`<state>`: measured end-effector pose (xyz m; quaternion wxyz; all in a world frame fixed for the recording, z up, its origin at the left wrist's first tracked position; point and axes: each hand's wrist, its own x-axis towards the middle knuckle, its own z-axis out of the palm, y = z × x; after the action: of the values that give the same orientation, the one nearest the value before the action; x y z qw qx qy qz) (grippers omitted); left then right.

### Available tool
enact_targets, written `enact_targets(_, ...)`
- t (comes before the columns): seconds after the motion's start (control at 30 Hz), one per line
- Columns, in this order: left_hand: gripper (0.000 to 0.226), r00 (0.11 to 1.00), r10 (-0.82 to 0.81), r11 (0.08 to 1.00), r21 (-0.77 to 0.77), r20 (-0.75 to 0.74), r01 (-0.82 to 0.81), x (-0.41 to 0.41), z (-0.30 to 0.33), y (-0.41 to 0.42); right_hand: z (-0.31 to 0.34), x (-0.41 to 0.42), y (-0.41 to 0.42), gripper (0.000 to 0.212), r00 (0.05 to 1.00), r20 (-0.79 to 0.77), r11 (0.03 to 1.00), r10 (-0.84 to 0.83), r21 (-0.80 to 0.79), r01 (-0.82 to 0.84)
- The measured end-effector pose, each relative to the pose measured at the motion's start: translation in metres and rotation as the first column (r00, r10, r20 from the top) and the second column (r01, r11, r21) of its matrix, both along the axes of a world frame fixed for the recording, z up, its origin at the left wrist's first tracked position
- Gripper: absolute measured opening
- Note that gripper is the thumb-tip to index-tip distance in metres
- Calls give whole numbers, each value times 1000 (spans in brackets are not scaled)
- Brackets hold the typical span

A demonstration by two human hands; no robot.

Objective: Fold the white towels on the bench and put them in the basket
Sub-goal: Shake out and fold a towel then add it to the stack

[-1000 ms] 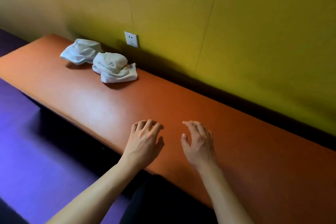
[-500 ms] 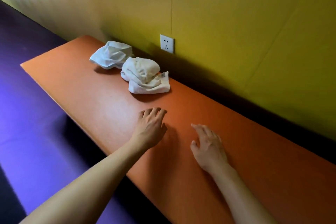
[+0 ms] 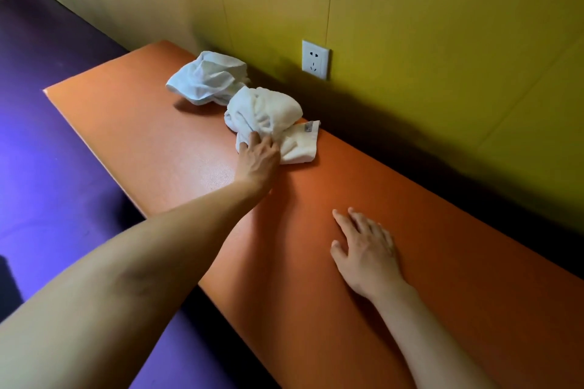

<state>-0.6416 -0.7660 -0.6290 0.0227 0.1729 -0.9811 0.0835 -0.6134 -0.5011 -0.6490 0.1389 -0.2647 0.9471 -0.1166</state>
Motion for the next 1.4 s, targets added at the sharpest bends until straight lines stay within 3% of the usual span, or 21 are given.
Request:
enact_targets(0.17,28,988,-53,993,98,-145,67,41,-9,25,1,2,3,64,999,39,999,24,-38,-22)
enact_targets(0.33,28,956,-90,979,151,-278,136,106,-29,70,14,23,19,62,993,116,994,-14,-110,27)
enact_targets(0.5,33,956,-113,950,252,-270,183,160,-38,125,28,59,54,57,979,154,944,-136,-279,175)
enact_targets(0.63,28,945,-218,902,319,-244,291,183,-34,172,34,87,85,54,970,140,935,-199,-269,231)
enact_targets(0.73,23,915,-283,841,383,-289,382,196,-25,203,37,104,105,58,979,83,962,-187,-188,200)
enact_targets(0.83,34,899,-299,759,491,-320,427,207,-9,226,43,112,122,64,971,125,951,-202,-213,226)
enact_targets(1.0,33,890,-349,607,653,-294,454,220,9,241,54,121,155,31,954,140,902,-265,-314,296)
enact_targets(1.1,39,902,-389,777,460,-185,430,218,20,238,66,125,178,26,941,43,863,-336,-385,326)
enact_targets(1.17,27,888,-401,843,288,-225,454,215,34,236,74,130,193,23,937,-4,846,-350,-430,315)
enact_targets(1.27,17,826,-453,825,194,-336,531,208,61,240,90,141,210,19,934,-3,800,-357,-516,305)
enact_targets(1.4,22,764,-446,690,365,-465,625,206,104,253,122,146,222,11,894,-45,670,-446,-680,299)
